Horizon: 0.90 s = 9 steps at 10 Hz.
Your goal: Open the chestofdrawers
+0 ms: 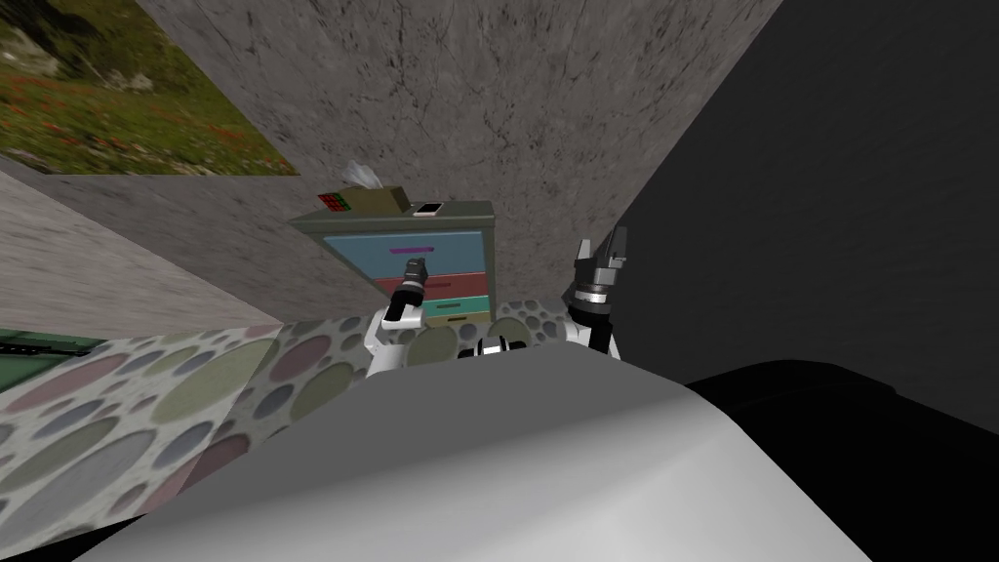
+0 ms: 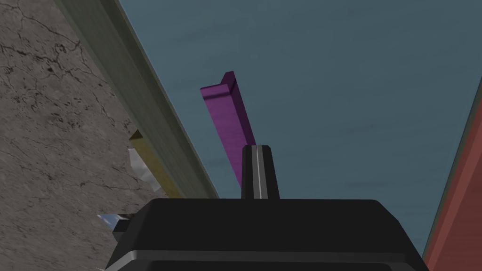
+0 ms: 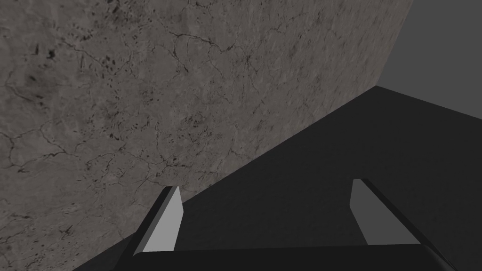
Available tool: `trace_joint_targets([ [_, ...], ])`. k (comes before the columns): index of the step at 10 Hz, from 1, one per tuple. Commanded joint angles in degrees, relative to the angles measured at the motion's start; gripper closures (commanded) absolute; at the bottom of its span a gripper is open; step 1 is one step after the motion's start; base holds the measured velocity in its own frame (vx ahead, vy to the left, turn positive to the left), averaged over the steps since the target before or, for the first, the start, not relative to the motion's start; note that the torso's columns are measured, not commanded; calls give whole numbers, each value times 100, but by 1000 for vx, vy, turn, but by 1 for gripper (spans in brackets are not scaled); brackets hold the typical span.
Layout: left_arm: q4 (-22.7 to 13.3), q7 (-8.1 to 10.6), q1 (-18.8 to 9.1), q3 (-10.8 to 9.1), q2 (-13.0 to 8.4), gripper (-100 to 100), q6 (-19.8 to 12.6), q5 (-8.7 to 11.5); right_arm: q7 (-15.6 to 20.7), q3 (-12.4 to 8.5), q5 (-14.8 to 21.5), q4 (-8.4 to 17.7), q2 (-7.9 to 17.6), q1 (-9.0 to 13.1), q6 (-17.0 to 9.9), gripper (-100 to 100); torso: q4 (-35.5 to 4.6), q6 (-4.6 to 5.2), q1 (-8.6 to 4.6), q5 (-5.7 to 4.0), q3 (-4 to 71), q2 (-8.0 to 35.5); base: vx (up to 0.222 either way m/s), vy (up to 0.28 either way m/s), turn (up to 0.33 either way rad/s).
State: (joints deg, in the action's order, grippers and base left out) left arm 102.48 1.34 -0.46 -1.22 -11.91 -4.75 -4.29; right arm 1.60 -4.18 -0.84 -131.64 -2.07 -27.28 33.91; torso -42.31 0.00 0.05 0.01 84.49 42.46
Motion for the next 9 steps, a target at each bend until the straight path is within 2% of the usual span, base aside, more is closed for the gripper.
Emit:
trace_joint_targets([
  [1, -487, -41, -480, -59, 54, 100, 72, -30, 0, 0, 0, 1, 0, 1, 0, 0, -7, 0, 3, 1, -12, 13, -85, 22, -4],
  [2, -637, -41, -480, -59, 54, 100, 72, -30, 0, 0, 0, 1, 0, 0, 0, 0, -1, -1, 1, 0, 2, -10, -29, 16, -2],
  [3, -831, -106, -745, -186, 159, 100, 217, -85, 0, 0, 0, 0, 0, -1, 0, 0, 9, -1, -5, 0, 19, -37, -90, 15, 11],
  [4, -1051, -106, -958, -186, 159, 100, 217, -85, 0, 0, 0, 0, 0, 0, 0, 0, 5, 0, -7, -2, 12, -21, -137, 24, 2],
  [5, -1217, -106, -1083, -186, 159, 100, 217, -85, 0, 0, 0, 0, 0, 0, 0, 0, -1, -1, -4, -1, 0, -3, -94, 21, -1],
  [6, -1365, -106, -1083, -186, 159, 100, 217, -85, 0, 0, 0, 1, 0, 0, 0, 0, 1, 0, -5, -1, 5, -14, -35, 8, -2],
  [7, -1517, -172, -1298, -314, 264, 100, 363, -140, 0, 0, 0, 0, 0, -1, 0, 0, 7, -1, -9, -2, 17, -34, -133, 38, 15],
  [9, -1846, -172, -1634, -314, 264, 100, 363, -140, 0, 0, 0, 1, 0, 1, 0, 0, -3, 0, -3, 0, -4, 0, -117, 16, -2],
])
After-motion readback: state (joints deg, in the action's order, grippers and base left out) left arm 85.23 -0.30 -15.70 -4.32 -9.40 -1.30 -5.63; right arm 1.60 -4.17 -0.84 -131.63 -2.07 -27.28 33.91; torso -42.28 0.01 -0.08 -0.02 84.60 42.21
